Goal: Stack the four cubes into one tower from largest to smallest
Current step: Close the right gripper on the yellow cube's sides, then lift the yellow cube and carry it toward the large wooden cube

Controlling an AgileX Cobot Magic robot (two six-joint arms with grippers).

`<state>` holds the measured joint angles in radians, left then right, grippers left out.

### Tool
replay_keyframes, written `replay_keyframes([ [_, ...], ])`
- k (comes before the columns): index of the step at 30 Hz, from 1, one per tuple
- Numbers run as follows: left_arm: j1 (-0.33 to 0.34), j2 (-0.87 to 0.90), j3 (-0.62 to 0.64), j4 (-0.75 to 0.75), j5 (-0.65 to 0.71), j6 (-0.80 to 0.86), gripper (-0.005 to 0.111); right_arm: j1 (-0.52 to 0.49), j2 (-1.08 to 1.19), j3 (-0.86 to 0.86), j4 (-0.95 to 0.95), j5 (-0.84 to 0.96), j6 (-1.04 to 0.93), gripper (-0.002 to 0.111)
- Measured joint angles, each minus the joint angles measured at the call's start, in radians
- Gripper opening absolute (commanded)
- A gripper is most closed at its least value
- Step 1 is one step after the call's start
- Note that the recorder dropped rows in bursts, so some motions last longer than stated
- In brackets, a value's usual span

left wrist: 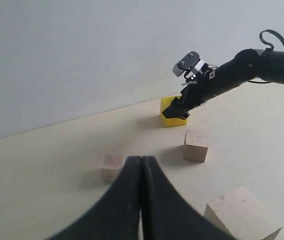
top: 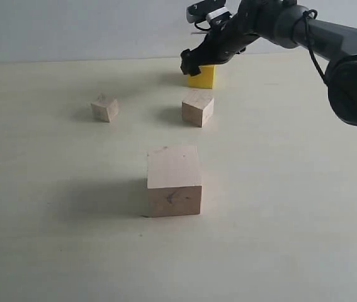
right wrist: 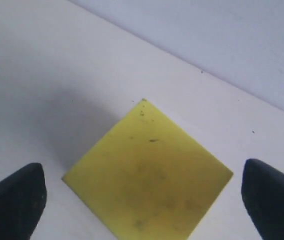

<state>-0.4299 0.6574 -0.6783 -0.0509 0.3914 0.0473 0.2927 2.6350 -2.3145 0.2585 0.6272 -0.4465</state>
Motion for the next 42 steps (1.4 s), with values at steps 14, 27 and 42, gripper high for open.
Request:
replay_keyframes([
  [14, 0.0, 0.0, 0.0, -0.008, 0.0, 0.0, 0.0, 0.0, 0.04, -0.004, 0.002, -0.048, 0.174, 0.056],
  [27, 0.0, 0.0, 0.0, -0.008, 0.0, 0.0, 0.0, 0.0, -0.014, -0.004, -0.071, -0.001, 0.361, 0.002],
  [42, 0.0, 0.0, 0.0, -0.008, 0.0, 0.0, 0.0, 0.0, -0.193, -0.004, -0.125, 0.201, 0.365, 0.002],
])
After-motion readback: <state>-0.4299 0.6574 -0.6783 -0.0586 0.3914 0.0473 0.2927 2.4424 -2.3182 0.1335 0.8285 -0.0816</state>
